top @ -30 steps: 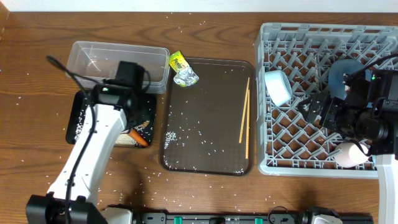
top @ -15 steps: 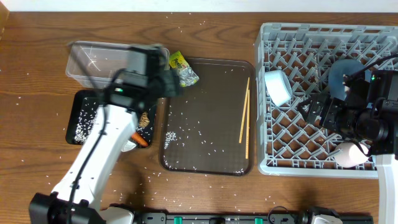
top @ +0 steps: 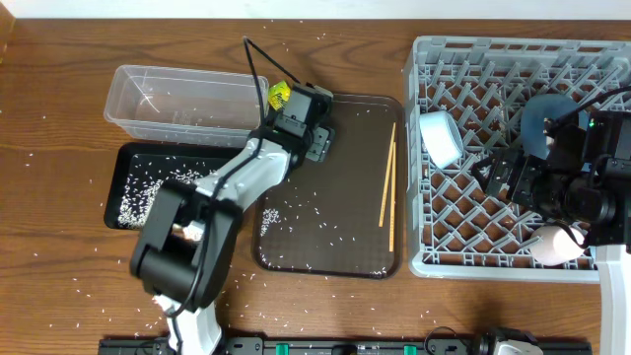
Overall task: Sort waste into correct bins and load items into the dishwasher rack
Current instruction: 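Grasp the yellow Pandan wrapper and foil, drop them on the black tray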
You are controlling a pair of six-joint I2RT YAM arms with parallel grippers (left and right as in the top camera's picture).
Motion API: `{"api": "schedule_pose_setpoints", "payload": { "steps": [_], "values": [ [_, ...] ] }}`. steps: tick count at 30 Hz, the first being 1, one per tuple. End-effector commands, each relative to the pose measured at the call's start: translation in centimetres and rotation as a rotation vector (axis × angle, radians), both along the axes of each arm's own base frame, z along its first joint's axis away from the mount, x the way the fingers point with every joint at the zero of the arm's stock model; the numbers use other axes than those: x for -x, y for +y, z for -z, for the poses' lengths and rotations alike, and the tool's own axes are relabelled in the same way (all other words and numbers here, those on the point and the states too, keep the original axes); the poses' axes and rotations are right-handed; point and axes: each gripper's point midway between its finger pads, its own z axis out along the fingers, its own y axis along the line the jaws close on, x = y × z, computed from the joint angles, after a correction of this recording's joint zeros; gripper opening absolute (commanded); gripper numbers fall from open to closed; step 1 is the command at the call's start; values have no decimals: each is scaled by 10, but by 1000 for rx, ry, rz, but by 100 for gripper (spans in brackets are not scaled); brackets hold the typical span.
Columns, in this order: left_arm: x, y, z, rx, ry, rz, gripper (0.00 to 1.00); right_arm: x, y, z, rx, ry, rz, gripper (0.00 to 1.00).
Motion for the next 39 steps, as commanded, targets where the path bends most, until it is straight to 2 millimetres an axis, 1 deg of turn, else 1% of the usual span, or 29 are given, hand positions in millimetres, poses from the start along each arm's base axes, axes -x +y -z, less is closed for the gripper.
{"api": "schedule_pose_setpoints", "payload": {
  "steps": [1, 3, 6, 10, 11, 13, 15, 16, 17, 18, 21, 23, 26, 29, 31, 33, 35, 36, 37, 38, 39],
  "values": [
    [-10, 10, 11, -62, -19, -4, 75, 0, -1, 0, 5, -2, -1, 99],
    [-9, 14, 23, -72, 4, -10, 75, 0, -1, 0, 5, -2, -2, 99],
    [-3, 16, 39, -86, 50, -9, 67, 0, -1, 0, 6, -3, -1, 99],
    [7, 13, 45, -100, 88, 8, 45, 0, -1, 0, 6, -3, -1, 99],
    [9, 12, 46, -103, 94, 12, 42, 0, -1, 0, 6, -3, -1, 99],
    [15, 10, 49, -113, 115, 22, 29, 0, -1, 0, 6, -2, -1, 99],
    [22, 7, 51, -117, 139, 36, 19, 0, -1, 0, 6, -1, -1, 99],
    [27, 5, 53, -114, 157, 47, 11, 0, -1, 0, 6, -1, -1, 99],
    [32, 1, 53, -104, 176, 59, 7, 1, -1, 0, 5, 0, -2, 99],
    [36, -2, 52, -87, 193, 62, 6, 1, -1, 0, 5, 2, -1, 99],
    [50, -15, 43, 0, 250, 73, 6, 1, -1, 0, 5, 2, -2, 99],
    [58, -23, 30, 66, 275, 69, 6, 1, -1, 0, 5, 2, -1, 99],
    [65, -28, 5, 138, 283, 53, 6, 1, -1, 0, 5, 2, -2, 99],
    [73, -26, -29, 183, 267, 21, 6, 1, -1, 0, 5, 2, -2, 99],
    [81, -18, -52, 204, 257, -28, 6, 1, -1, 0, 5, 2, -2, 99],
    [88, 0, -76, 227, 244, -139, 6, 1, -1, 0, 5, 3, -2, 99],
    [97, 28, -98, 234, 225, -274, 6, 1, -1, 0, 5, 3, -1, 99],
    [103, 44, -104, 231, 224, -350, 6, 1, -1, 0, 5, 3, -1, 99],
    [110, 65, -110, 220, 224, -442, 6, 1, -1, 0, 5, 3, -2, 99],
    [116, 80, -113, 206, 229, -506, 6, 2, -1, 0, 5, 5, -2, 99],
    [125, 101, -114, 185, 241, -597, 6, 2, -1, 1, 4, 6, -2, 99]
  ]
}}
